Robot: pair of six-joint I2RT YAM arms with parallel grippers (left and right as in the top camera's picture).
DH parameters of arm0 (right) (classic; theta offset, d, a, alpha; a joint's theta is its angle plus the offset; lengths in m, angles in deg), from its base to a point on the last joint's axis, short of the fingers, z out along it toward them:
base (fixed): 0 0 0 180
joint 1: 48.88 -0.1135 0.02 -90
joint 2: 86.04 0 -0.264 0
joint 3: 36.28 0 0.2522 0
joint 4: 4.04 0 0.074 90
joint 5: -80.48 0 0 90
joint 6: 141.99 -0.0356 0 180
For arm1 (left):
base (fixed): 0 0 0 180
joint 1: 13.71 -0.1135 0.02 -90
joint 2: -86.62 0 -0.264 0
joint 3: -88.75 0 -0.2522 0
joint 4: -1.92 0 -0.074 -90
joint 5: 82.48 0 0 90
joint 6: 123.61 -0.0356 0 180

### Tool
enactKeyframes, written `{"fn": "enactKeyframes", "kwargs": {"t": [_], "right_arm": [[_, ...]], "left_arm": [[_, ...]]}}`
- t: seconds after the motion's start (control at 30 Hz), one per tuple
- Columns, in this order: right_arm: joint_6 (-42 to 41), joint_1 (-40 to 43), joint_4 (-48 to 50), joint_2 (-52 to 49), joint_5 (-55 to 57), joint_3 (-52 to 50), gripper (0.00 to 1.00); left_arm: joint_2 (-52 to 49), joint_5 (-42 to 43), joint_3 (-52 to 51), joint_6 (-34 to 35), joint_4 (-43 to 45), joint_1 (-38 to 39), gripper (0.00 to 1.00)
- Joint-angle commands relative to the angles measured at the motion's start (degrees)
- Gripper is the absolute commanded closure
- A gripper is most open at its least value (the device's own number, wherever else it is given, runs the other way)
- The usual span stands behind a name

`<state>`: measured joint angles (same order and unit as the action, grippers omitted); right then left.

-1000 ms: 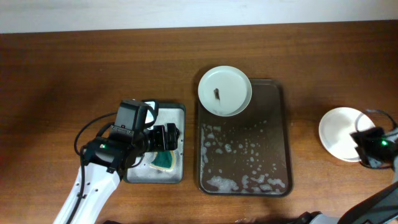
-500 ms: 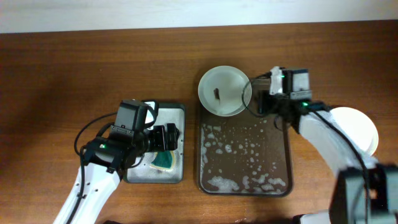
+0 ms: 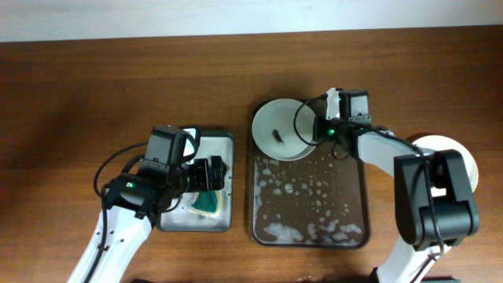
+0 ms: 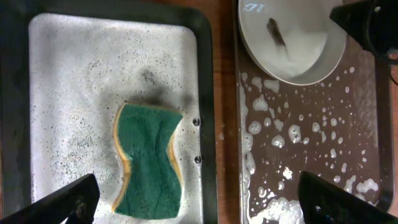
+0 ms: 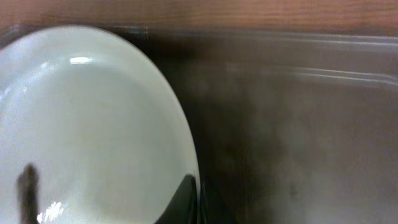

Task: Clean dirty plates on tray and stack at the side
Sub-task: 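Grip the last white plate rim with the right gripper and drag it toward tray center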

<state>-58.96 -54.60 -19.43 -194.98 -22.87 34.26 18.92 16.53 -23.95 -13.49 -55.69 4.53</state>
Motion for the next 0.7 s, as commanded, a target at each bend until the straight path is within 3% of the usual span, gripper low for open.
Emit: {"fn": "enactKeyframes", "kwargs": {"t": [0.0, 0.13, 0.27, 0.37, 0.53, 0.6, 0.67], "right_arm": [[0.48, 0.5, -8.11, 9.81, 0.48, 0.15, 0.96], [-7.17, 0.55, -31.19, 25.42, 3.43, 0.13, 0.96], [-14.62, 0.48, -46.49, 30.25, 6.78, -1.14, 0.96], [-18.82, 0.5, -46.47, 29.11, 6.73, -5.73, 0.96], [-31.67, 0.55, -34.45, 28.85, 6.47, -15.87, 0.96], [-33.14, 0.55, -32.39, 29.09, 5.75, -16.81, 0.67], [-31.28, 0.55, -32.48, 30.6, 5.18, -15.93, 0.62]], "left_arm": [[0.33, -0.2, 0.72, -0.48, 0.02, -0.31, 0.0], [0.33, -0.2, 0.72, -0.5, 0.02, -0.31, 0.0], [0.33, -0.22, 0.72, -0.5, 0.02, -0.31, 0.0], [0.33, -0.24, 0.72, -0.5, 0.02, -0.31, 0.0], [0.33, -0.24, 0.72, -0.5, -0.02, -0.31, 0.0], [0.33, -0.24, 0.72, -0.5, -0.15, -0.31, 0.0], [0.33, -0.24, 0.72, -0.52, -0.57, -0.31, 0.0]]}}
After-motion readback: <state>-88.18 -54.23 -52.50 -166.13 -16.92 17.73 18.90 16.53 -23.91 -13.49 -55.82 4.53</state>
